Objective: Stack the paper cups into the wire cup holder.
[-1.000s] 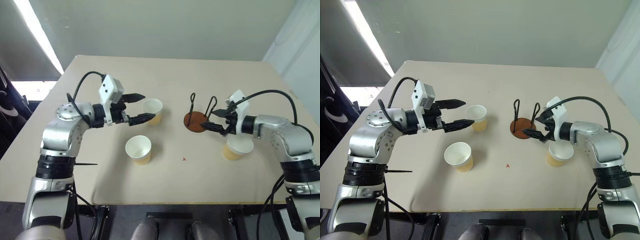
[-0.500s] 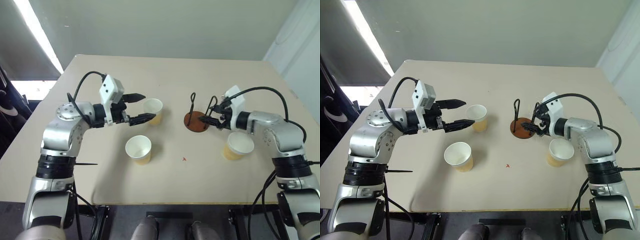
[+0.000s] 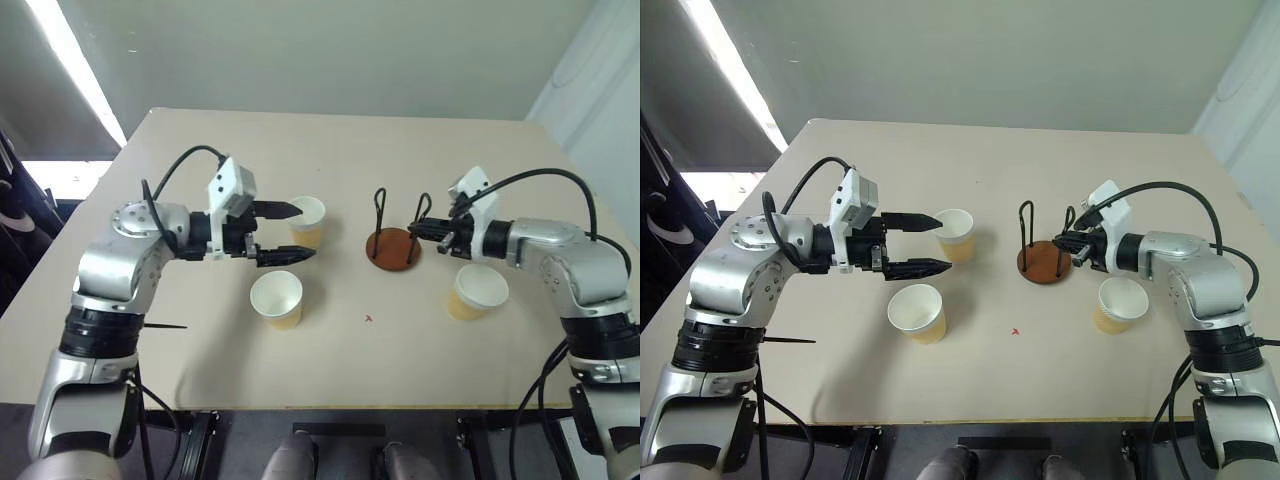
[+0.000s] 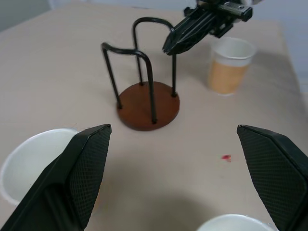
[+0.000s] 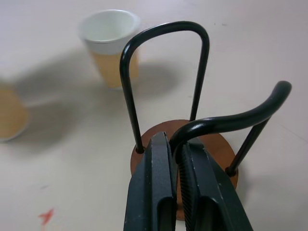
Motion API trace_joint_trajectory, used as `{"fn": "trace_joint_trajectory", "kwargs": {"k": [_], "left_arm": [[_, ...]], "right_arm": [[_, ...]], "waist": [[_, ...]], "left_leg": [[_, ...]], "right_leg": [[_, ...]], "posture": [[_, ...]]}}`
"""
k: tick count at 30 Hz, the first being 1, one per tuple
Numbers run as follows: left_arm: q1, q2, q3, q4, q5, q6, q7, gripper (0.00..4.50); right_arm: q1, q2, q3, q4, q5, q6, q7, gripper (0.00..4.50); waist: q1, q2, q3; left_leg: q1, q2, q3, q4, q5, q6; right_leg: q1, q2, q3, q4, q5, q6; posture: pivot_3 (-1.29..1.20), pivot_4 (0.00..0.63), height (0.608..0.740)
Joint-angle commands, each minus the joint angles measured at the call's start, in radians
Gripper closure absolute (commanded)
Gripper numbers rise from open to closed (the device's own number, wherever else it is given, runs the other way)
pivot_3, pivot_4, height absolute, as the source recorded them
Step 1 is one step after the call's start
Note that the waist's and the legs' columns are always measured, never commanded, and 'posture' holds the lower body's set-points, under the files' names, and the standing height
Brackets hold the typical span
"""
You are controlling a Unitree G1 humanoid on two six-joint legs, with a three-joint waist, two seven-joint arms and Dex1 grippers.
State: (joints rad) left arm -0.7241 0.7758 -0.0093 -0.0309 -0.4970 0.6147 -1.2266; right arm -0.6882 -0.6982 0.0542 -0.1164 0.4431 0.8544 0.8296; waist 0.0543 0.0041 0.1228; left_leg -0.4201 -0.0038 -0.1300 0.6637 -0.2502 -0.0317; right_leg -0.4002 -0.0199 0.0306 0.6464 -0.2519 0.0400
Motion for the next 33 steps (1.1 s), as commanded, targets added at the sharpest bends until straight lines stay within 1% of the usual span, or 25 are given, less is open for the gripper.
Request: {"fn": "trace_joint_trajectory", "kwargs": {"k": [1,7,11,17,33], "left_arm": [[-0.033,0.055,0.025,-0.063,-0.055,0.039,-0.060,0.00],[-0.005,0.128,0.022,-0.139,-0.111,0.076,-0.135,0.00],[0.040,0.158,0.018,-0.202,-0.145,0.096,-0.160,0.00],[0.087,0.185,0.008,-0.260,-0.162,0.101,-0.181,0.00],[0.084,0.183,0.008,-0.297,-0.191,0.134,-0.152,0.00]], "right_arm": [[0.006,-0.048,-0.061,-0.110,0.066,0.011,0.061,4.46],[0.082,-0.115,-0.060,-0.281,0.147,0.051,0.119,4.46],[0.134,-0.148,-0.029,-0.362,0.144,0.037,0.132,4.46],[0.165,-0.150,-0.007,-0.408,0.143,0.031,0.126,4.46],[0.256,-0.182,0.036,-0.464,0.126,-0.001,0.131,4.46]], "waist": [[0.000,0.000,0.000],[0.000,0.000,0.000],[-0.001,0.000,0.000],[-0.003,0.000,0.000],[-0.007,0.000,0.000]], "left_leg": [[0.000,0.000,0.000,0.000,0.000,0.000],[0.000,0.000,0.000,0.000,0.000,0.000],[0.000,0.000,0.000,0.000,0.000,0.000],[0.001,0.001,0.000,0.001,0.000,0.000],[0.001,0.001,0.000,0.001,0.000,0.001]], "right_leg": [[0.000,0.000,0.000,0.000,0.000,0.000],[0.000,0.000,0.000,0.000,0.000,0.000],[0.000,0.000,0.000,0.000,0.000,0.000],[0.001,0.000,0.000,0.001,0.000,0.000],[0.001,0.000,0.000,0.000,0.000,0.000]], "posture": [[0.00,0.150,0.740],[0.00,0.150,0.740],[0.00,0.150,0.740],[0.00,0.150,0.740],[0.00,0.150,0.740]]}}
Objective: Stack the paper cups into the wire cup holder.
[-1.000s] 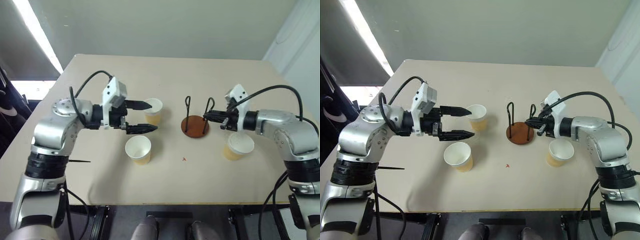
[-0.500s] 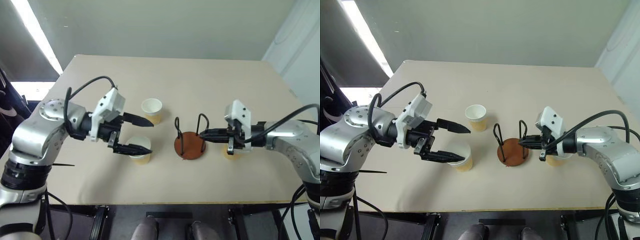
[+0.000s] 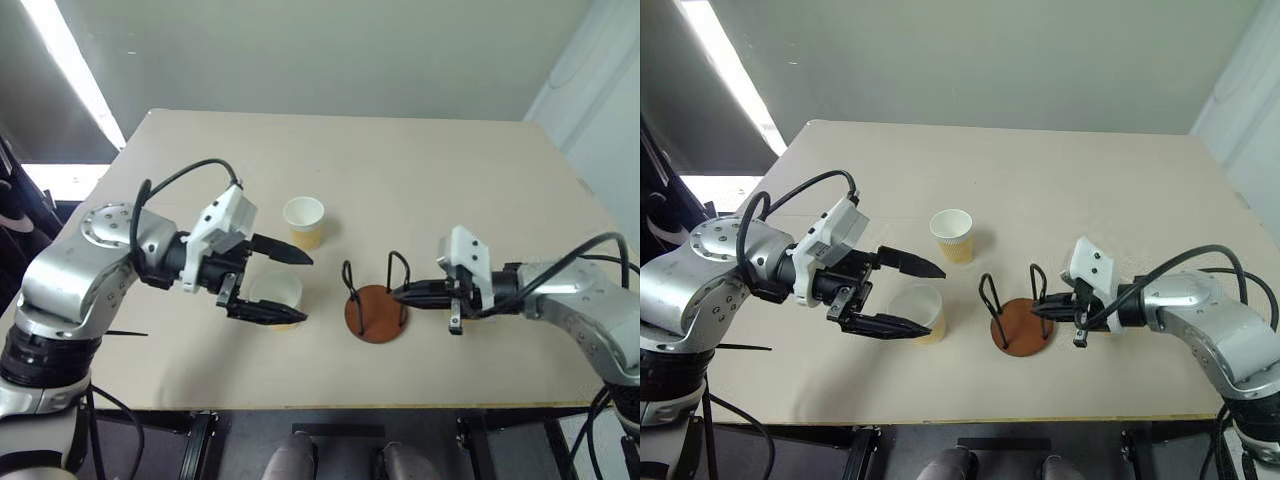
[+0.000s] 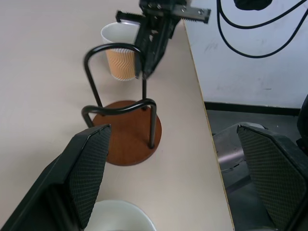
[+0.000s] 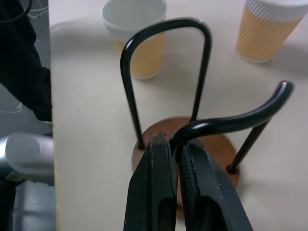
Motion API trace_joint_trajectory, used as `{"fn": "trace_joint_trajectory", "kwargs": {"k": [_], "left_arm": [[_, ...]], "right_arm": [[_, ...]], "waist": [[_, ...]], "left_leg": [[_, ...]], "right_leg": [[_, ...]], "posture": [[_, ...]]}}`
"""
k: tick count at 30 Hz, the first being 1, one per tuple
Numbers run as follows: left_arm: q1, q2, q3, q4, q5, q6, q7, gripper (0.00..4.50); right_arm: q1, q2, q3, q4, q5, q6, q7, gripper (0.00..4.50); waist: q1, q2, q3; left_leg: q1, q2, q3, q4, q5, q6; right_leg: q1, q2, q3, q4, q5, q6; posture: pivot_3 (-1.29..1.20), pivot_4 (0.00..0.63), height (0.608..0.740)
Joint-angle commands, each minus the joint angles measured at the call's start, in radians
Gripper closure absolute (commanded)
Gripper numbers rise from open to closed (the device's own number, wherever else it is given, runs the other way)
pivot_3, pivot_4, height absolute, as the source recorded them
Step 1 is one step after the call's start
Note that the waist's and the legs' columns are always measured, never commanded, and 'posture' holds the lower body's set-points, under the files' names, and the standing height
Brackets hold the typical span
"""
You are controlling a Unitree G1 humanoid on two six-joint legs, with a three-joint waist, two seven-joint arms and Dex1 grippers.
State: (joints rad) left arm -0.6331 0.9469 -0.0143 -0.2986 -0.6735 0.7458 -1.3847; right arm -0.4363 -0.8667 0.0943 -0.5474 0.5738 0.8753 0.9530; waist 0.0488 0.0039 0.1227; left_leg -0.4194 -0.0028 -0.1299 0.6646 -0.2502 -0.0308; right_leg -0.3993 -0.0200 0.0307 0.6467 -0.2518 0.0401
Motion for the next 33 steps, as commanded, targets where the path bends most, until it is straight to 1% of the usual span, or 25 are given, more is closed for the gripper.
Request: {"fn": "trace_joint_trajectory", "kwargs": {"k": [1,3,4,5,12,14,19,24,27,30,33], "left_arm": [[-0.007,0.012,0.012,-0.029,-0.014,0.002,0.006,0.00],[-0.011,0.009,0.009,-0.030,-0.014,0.004,0.010,0.00],[-0.014,0.008,0.008,-0.031,-0.015,0.006,0.012,0.00],[-0.016,0.007,0.007,-0.033,-0.016,0.008,0.015,0.00],[-0.020,0.003,0.000,-0.032,-0.014,0.003,0.018,0.00],[-0.024,-0.002,-0.003,-0.031,-0.015,0.002,0.019,0.00],[-0.031,-0.015,-0.003,-0.032,-0.024,0.007,0.023,0.00],[-0.032,-0.020,-0.017,-0.052,-0.028,0.018,0.030,0.00],[-0.046,-0.029,-0.030,-0.044,-0.024,0.017,0.035,0.00],[-0.069,-0.042,-0.049,-0.034,-0.018,0.013,0.040,0.00],[-0.076,-0.045,-0.054,-0.037,-0.022,0.017,0.039,0.00]], "right_arm": [[0.007,-0.015,0.000,-0.034,-0.007,-0.025,0.005,4.46],[0.016,-0.031,0.017,-0.031,-0.026,-0.032,0.007,4.46],[0.020,-0.038,0.022,-0.030,-0.031,-0.033,0.010,3.95],[0.024,-0.046,0.026,-0.031,-0.038,-0.036,0.010,3.75],[0.040,-0.061,0.027,-0.032,-0.072,-0.048,-0.013,1.26],[0.048,-0.068,0.008,-0.038,-0.073,-0.049,-0.014,0.58],[0.088,-0.112,-0.068,-0.076,-0.039,-0.040,0.000,0.58],[0.127,-0.166,-0.190,-0.136,0.034,0.012,0.002,0.58],[0.147,-0.198,-0.235,-0.143,0.053,0.027,0.006,0.58],[0.189,-0.264,-0.258,-0.100,-0.006,-0.013,0.021,0.58],[0.212,-0.311,-0.240,-0.055,-0.063,-0.071,0.029,0.58]], "waist": [[-0.002,0.000,0.000],[-0.002,0.000,0.000],[-0.002,0.000,0.000],[-0.002,0.000,0.000],[-0.003,0.000,0.000],[-0.003,0.000,0.000],[-0.002,0.000,0.000],[-0.002,0.000,0.000],[-0.002,0.000,0.000],[0.003,0.000,0.000],[0.003,-0.001,0.000]], "left_leg": [[0.000,0.000,0.000,0.000,0.000,0.000],[0.000,0.000,0.000,0.000,0.000,0.000],[0.000,0.000,0.000,0.000,0.000,0.000],[0.000,0.000,0.000,0.000,0.000,0.000],[0.000,0.000,0.000,0.000,0.000,0.000],[0.000,0.000,0.000,0.000,0.000,0.000],[0.000,0.000,0.000,0.000,0.000,0.000],[0.000,0.000,0.000,0.000,0.000,0.000],[0.000,0.000,0.000,0.000,0.000,0.000],[0.000,0.000,0.000,0.000,0.000,0.000],[0.001,0.000,0.001,0.000,0.000,0.000]], "right_leg": [[0.000,0.000,0.000,0.000,0.000,0.000],[0.000,0.000,0.000,0.000,0.000,0.000],[0.000,0.000,0.000,0.000,0.000,0.000],[0.000,0.000,0.000,0.000,0.000,0.000],[0.000,0.000,0.000,0.000,0.000,0.000],[0.000,0.000,0.000,0.000,0.000,0.000],[0.000,0.000,0.000,0.000,0.000,0.000],[0.001,0.000,0.000,0.000,0.000,0.000],[0.001,0.000,0.000,0.000,0.000,0.000],[0.001,0.000,0.000,0.000,0.000,0.000],[0.001,0.000,0.000,-0.001,0.000,0.001]], "posture": [[0.00,0.150,0.740],[0.00,0.150,0.740],[0.00,0.150,0.740],[0.00,0.150,0.740],[0.00,0.150,0.740],[0.00,0.150,0.740],[0.00,0.150,0.740],[0.00,0.150,0.740],[0.00,0.150,0.740],[0.00,0.150,0.740],[0.00,0.150,0.740]]}}
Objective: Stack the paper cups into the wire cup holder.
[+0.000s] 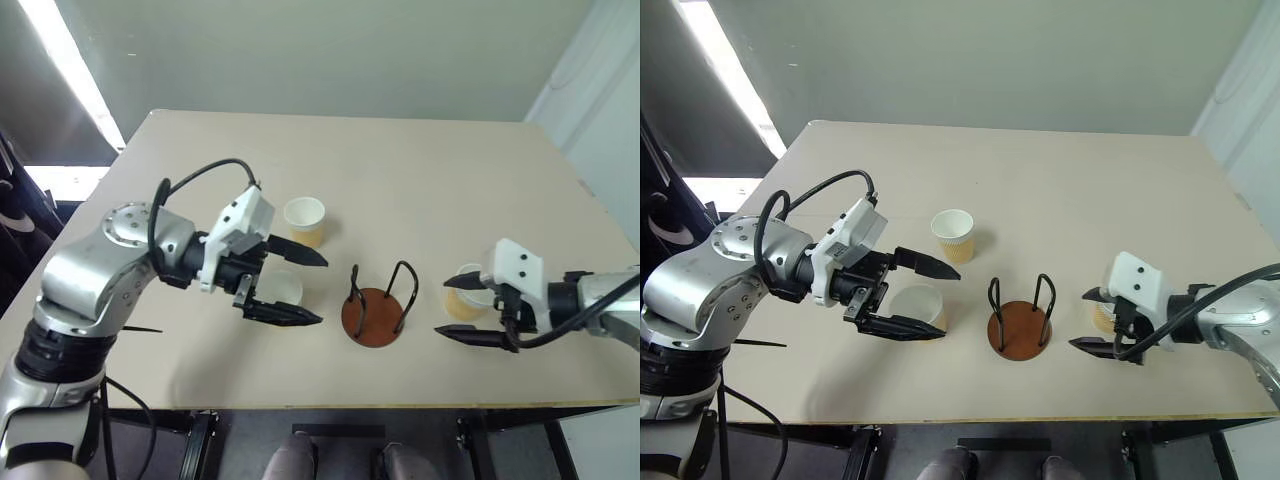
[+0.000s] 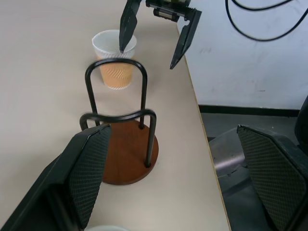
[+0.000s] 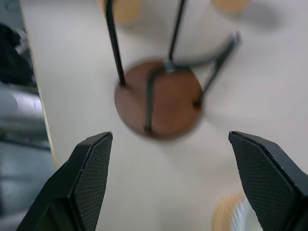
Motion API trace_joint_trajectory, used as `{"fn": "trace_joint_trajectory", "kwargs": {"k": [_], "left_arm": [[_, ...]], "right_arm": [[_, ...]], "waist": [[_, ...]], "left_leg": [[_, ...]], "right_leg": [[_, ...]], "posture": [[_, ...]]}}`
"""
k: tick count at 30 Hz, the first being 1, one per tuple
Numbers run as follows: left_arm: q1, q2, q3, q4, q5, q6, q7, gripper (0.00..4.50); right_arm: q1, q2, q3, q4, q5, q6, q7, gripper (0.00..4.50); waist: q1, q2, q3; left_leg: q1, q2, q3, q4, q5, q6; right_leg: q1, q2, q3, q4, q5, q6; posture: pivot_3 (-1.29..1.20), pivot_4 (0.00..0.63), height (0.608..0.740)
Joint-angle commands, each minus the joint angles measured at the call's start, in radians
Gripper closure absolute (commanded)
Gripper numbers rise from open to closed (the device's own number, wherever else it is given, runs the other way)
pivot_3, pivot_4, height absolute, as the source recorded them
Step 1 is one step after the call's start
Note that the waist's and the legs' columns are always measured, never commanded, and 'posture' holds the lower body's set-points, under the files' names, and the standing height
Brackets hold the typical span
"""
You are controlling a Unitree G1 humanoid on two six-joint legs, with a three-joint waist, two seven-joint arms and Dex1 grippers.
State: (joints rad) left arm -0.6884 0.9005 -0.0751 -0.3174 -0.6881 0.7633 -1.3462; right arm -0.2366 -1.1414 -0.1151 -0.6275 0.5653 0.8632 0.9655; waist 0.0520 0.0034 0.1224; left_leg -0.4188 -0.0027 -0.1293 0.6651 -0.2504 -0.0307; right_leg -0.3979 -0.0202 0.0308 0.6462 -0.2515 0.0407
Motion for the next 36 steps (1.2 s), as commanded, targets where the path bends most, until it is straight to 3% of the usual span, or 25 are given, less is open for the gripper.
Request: {"fn": "trace_joint_trajectory", "kwargs": {"k": [1,8,17,20,30,36], "left_arm": [[-0.021,0.001,0.006,-0.018,-0.008,-0.001,0.000,0.00],[-0.026,0.007,0.005,-0.028,-0.005,-0.002,0.001,0.00],[-0.014,0.023,0.015,-0.049,-0.006,0.002,0.015,0.00],[-0.010,0.028,0.017,-0.053,-0.006,0.002,0.019,0.00],[0.001,0.059,0.020,-0.016,0.036,-0.042,0.018,0.00],[0.001,0.063,0.044,0.005,0.036,-0.052,0.023,0.00]], "right_arm": [[0.019,-0.048,-0.020,0.039,-0.075,-0.083,0.020,0.58],[0.019,-0.086,0.068,0.172,-0.222,-0.247,0.061,0.58],[-0.043,-0.044,0.172,0.289,-0.318,-0.357,0.114,0.58],[-0.063,-0.032,0.198,0.319,-0.346,-0.384,0.130,1.07],[-0.088,-0.026,0.177,0.335,-0.349,-0.406,0.179,4.45],[-0.089,-0.056,0.096,0.274,-0.281,-0.356,0.219,4.45]], "waist": [[0.000,0.000,0.000],[-0.001,0.000,0.000],[-0.002,0.000,0.000],[-0.001,0.000,0.000],[-0.002,0.000,0.000],[-0.002,0.000,0.000]], "left_leg": [[0.000,0.000,0.000,0.000,0.000,0.000],[0.000,0.000,0.000,0.000,0.000,0.001],[0.000,0.000,0.001,0.000,0.000,0.001],[0.000,0.000,0.001,0.001,0.000,0.001],[0.000,0.000,0.001,0.001,0.000,0.001],[0.000,0.000,0.001,0.001,0.000,0.001]], "right_leg": [[0.000,0.000,0.000,0.000,0.000,0.000],[0.000,0.000,0.000,0.000,0.000,0.000],[0.000,0.000,0.000,0.001,0.000,0.000],[0.000,0.000,0.000,0.001,0.000,0.000],[0.000,0.000,0.000,0.001,0.000,0.000],[0.000,0.000,0.000,0.001,0.000,0.000]], "posture": [[0.00,0.150,0.740],[0.00,0.150,0.740],[0.00,0.150,0.740],[0.00,0.150,0.740],[0.00,0.150,0.740],[0.00,0.150,0.740]]}}
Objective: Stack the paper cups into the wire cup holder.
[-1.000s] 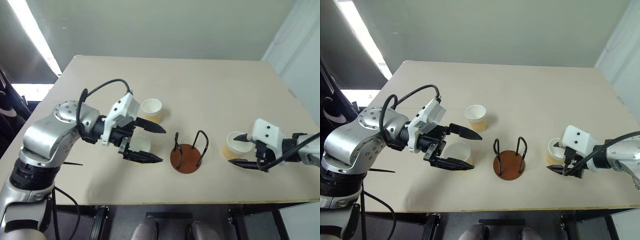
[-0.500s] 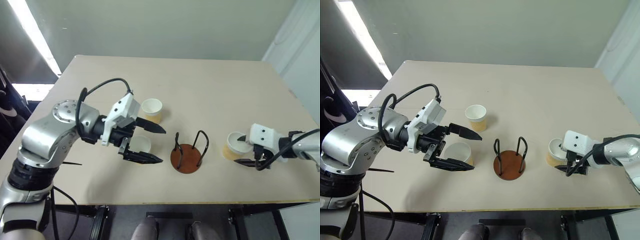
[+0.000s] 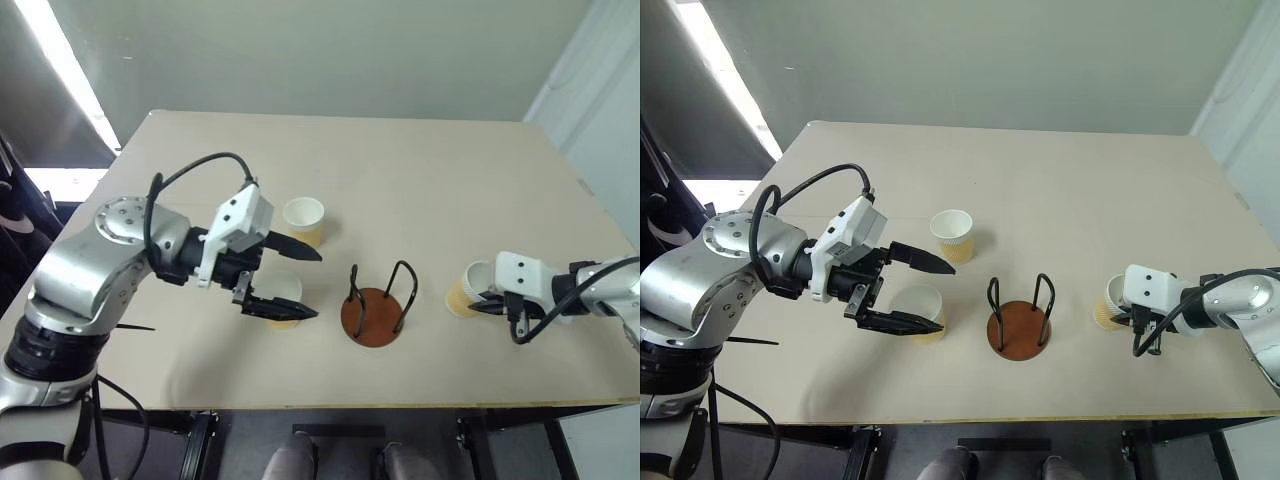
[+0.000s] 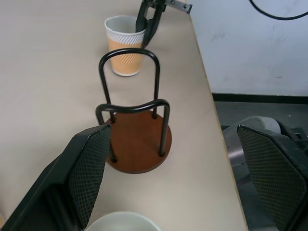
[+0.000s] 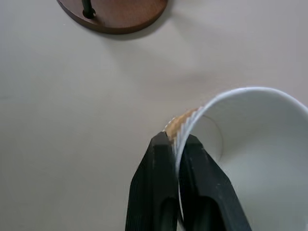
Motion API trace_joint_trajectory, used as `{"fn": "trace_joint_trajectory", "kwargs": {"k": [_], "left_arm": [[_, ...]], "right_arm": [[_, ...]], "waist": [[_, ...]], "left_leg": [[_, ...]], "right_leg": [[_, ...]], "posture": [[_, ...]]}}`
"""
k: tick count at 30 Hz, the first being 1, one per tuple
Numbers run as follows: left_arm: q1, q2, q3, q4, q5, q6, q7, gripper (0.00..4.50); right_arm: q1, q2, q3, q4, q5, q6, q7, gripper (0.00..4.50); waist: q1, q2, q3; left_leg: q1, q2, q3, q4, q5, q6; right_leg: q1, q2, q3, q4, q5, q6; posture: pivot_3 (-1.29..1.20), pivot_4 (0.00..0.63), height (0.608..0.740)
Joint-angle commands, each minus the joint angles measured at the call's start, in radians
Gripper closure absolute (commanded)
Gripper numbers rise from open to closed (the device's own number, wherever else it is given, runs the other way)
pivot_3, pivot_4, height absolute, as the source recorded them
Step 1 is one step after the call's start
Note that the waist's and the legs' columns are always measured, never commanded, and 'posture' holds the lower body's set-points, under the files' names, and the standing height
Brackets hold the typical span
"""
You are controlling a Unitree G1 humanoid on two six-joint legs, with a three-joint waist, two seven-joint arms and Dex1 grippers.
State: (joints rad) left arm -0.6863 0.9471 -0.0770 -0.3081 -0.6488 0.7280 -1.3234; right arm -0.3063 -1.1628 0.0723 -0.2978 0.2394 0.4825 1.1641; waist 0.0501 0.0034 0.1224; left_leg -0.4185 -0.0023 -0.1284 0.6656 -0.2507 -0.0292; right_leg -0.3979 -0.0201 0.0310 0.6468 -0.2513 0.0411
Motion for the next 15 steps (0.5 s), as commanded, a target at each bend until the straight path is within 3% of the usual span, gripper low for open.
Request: {"fn": "trace_joint_trajectory", "kwargs": {"k": [1,8,15], "left_arm": [[0.002,0.018,0.052,-0.002,-0.003,-0.018,0.001,0.00],[0.021,0.021,0.076,0.012,-0.005,-0.024,0.008,0.00],[0.034,0.019,0.077,0.031,0.003,-0.048,-0.006,0.00]], "right_arm": [[-0.028,-0.040,-0.111,-0.068,0.058,0.038,0.025,4.45],[-0.258,-0.066,-0.182,-0.165,0.198,0.178,0.032,4.45],[-0.541,0.001,-0.079,-0.303,0.333,0.321,0.011,4.45]], "waist": [[0.000,0.000,0.000],[-0.007,0.000,0.000],[-0.011,0.001,0.000]], "left_leg": [[0.000,0.000,0.000,0.000,0.000,0.000],[0.000,0.000,0.000,0.000,0.000,0.000],[0.000,0.000,0.000,-0.001,0.000,0.000]], "right_leg": [[0.000,0.000,0.000,0.000,0.000,0.000],[0.000,0.000,0.000,0.000,0.000,0.000],[-0.001,0.000,0.000,-0.001,0.000,0.000]], "posture": [[0.00,0.150,0.740],[0.00,0.150,0.740],[0.00,0.150,0.740]]}}
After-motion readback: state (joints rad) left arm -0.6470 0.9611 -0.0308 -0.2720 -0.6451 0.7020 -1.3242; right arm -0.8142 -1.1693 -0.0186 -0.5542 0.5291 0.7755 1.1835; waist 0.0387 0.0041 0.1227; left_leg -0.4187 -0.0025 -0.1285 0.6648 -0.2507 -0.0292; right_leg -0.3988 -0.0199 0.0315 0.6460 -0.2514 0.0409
